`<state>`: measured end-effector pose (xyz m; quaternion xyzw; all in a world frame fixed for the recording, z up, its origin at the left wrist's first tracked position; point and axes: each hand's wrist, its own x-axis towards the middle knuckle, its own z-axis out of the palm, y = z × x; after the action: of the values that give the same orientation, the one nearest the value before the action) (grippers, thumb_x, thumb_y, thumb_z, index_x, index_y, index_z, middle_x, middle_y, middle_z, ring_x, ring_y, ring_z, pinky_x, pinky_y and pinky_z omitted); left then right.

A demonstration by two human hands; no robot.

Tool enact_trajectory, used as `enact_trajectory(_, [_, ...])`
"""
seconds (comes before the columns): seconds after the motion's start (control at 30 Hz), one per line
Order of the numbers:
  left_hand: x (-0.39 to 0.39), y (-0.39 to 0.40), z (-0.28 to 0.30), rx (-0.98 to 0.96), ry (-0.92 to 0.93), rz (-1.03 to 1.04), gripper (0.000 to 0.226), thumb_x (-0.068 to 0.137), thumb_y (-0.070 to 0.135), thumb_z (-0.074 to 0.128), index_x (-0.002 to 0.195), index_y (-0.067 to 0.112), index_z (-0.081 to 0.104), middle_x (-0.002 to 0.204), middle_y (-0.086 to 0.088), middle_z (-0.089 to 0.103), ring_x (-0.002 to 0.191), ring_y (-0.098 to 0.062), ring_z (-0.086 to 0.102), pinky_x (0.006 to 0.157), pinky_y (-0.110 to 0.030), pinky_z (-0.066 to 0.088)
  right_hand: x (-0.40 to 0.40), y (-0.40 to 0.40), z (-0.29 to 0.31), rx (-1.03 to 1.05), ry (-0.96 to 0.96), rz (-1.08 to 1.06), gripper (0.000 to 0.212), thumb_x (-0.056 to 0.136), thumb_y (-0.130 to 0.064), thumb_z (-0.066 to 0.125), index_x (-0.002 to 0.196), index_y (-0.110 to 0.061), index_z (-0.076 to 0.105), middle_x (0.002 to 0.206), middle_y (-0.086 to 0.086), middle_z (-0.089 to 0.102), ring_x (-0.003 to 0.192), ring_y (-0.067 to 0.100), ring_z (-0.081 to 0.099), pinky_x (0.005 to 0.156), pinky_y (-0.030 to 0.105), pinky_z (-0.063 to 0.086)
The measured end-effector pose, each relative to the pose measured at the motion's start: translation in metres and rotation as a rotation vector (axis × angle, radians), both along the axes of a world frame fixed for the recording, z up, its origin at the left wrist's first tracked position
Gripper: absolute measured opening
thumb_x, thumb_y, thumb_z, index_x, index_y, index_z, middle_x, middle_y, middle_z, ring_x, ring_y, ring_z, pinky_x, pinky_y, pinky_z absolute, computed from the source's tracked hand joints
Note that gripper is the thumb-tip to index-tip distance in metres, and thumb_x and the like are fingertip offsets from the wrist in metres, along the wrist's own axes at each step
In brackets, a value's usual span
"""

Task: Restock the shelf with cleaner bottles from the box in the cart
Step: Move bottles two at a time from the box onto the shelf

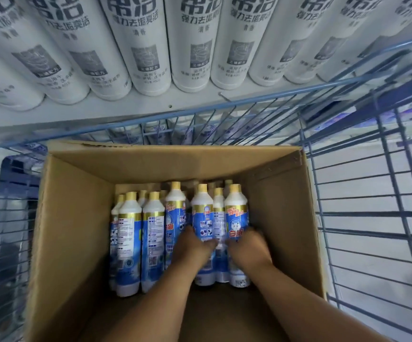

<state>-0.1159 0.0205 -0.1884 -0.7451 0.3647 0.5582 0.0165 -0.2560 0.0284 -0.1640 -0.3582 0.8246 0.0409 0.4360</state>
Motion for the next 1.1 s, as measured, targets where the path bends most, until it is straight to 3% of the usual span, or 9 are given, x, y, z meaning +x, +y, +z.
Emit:
enact_trajectory(0.07, [0.008, -0.001, 0.004, 0.017, 0.022, 0.021, 0.052, 0.077, 0.041, 0.083, 0.116, 0.027, 0.051, 0.109, 0.006, 0.066, 0.097, -0.018, 0.066, 0.080, -0.034, 0.054, -0.005, 0.001, 0.004, -0.016, -0.058, -0.039, 0.037, 0.086, -0.031, 0.075, 0.115, -0.012, 0.062, 0.111, 0.005, 0.070, 0.085, 0.013, 0.065, 0.063, 0.018, 0.053])
enact_trajectory(0.13, [0.016, 0.000, 0.013, 0.038, 0.052, 0.034, 0.052, 0.078, 0.042, 0.082, 0.117, 0.028, 0.051, 0.109, 0.006, 0.066, 0.098, -0.018, 0.066, 0.083, -0.036, 0.054, -0.009, 0.001, 0.014, -0.020, -0.075, -0.020, 0.036, 0.087, -0.031, 0.075, 0.117, -0.013, 0.065, 0.110, 0.002, 0.071, 0.082, 0.008, 0.060, 0.050, 0.005, 0.038])
enact_trajectory(0.23, [0.026, 0.004, 0.031, 0.060, 0.111, 0.063, 0.053, 0.076, 0.047, 0.080, 0.119, 0.029, 0.055, 0.111, 0.006, 0.069, 0.098, -0.017, 0.068, 0.089, -0.039, 0.056, -0.007, 0.000, 0.033, -0.040, -0.078, 0.015, 0.040, 0.085, -0.033, 0.076, 0.118, -0.012, 0.067, 0.110, 0.003, 0.072, 0.091, 0.013, 0.067, 0.062, 0.014, 0.045])
enact_trajectory(0.37, [0.038, 0.009, 0.070, 0.037, 0.154, 0.160, 0.048, 0.080, 0.036, 0.080, 0.120, 0.024, 0.057, 0.107, 0.004, 0.069, 0.090, -0.014, 0.068, 0.074, -0.031, 0.056, -0.002, -0.002, 0.074, -0.037, -0.099, 0.035, 0.043, 0.080, -0.039, 0.078, 0.113, -0.014, 0.067, 0.104, 0.002, 0.072, 0.094, 0.017, 0.069, 0.078, 0.031, 0.058])
enact_trajectory(0.53, [0.053, 0.014, 0.126, -0.051, 0.178, 0.227, 0.069, 0.052, 0.056, 0.081, 0.113, 0.033, 0.057, 0.102, 0.007, 0.072, 0.088, -0.017, 0.073, 0.084, -0.046, 0.060, 0.004, -0.003, 0.136, -0.097, -0.129, 0.081, 0.040, 0.081, -0.038, 0.076, 0.111, -0.014, 0.068, 0.100, 0.001, 0.071, 0.089, 0.016, 0.068, 0.071, 0.028, 0.055])
enact_trajectory(0.67, [0.059, 0.011, 0.194, -0.161, 0.181, 0.255, 0.047, 0.075, 0.033, 0.086, 0.110, 0.027, 0.056, 0.100, 0.005, 0.070, 0.086, -0.014, 0.071, 0.079, -0.038, 0.060, 0.010, -0.004, 0.191, -0.183, -0.138, 0.149, 0.037, 0.081, -0.041, 0.075, 0.105, -0.014, 0.067, 0.094, 0.001, 0.070, 0.083, 0.016, 0.067, 0.069, 0.031, 0.056])
enact_trajectory(0.87, [0.072, -0.006, 0.282, -0.363, 0.184, 0.276, 0.042, 0.074, 0.029, 0.087, 0.105, 0.023, 0.060, 0.100, 0.001, 0.073, 0.084, -0.013, 0.072, 0.075, -0.033, 0.058, 0.011, -0.022, 0.276, -0.346, -0.226, 0.253, 0.031, 0.081, -0.037, 0.074, 0.093, -0.008, 0.072, 0.081, 0.010, 0.073, 0.071, 0.021, 0.070, 0.060, 0.036, 0.054])
enact_trajectory(1.0, [0.072, -0.019, 0.332, -0.502, 0.209, 0.321, 0.042, 0.077, 0.026, 0.086, 0.109, 0.021, 0.059, 0.102, 0.001, 0.073, 0.086, -0.014, 0.072, 0.070, -0.032, 0.057, 0.010, -0.036, 0.324, -0.482, -0.280, 0.337, 0.029, 0.082, -0.039, 0.075, 0.100, -0.016, 0.073, 0.087, -0.002, 0.074, 0.073, 0.006, 0.069, 0.069, 0.028, 0.059])
enact_trajectory(1.1, [0.068, -0.025, 0.361, -0.596, 0.220, 0.356, 0.043, 0.077, 0.028, 0.086, 0.110, 0.024, 0.061, 0.102, 0.004, 0.073, 0.086, -0.012, 0.073, 0.072, -0.032, 0.058, 0.008, -0.045, 0.354, -0.546, -0.286, 0.366, 0.027, 0.084, -0.039, 0.073, 0.103, -0.020, 0.069, 0.085, -0.006, 0.068, 0.062, -0.006, 0.057, 0.049, 0.006, 0.043])
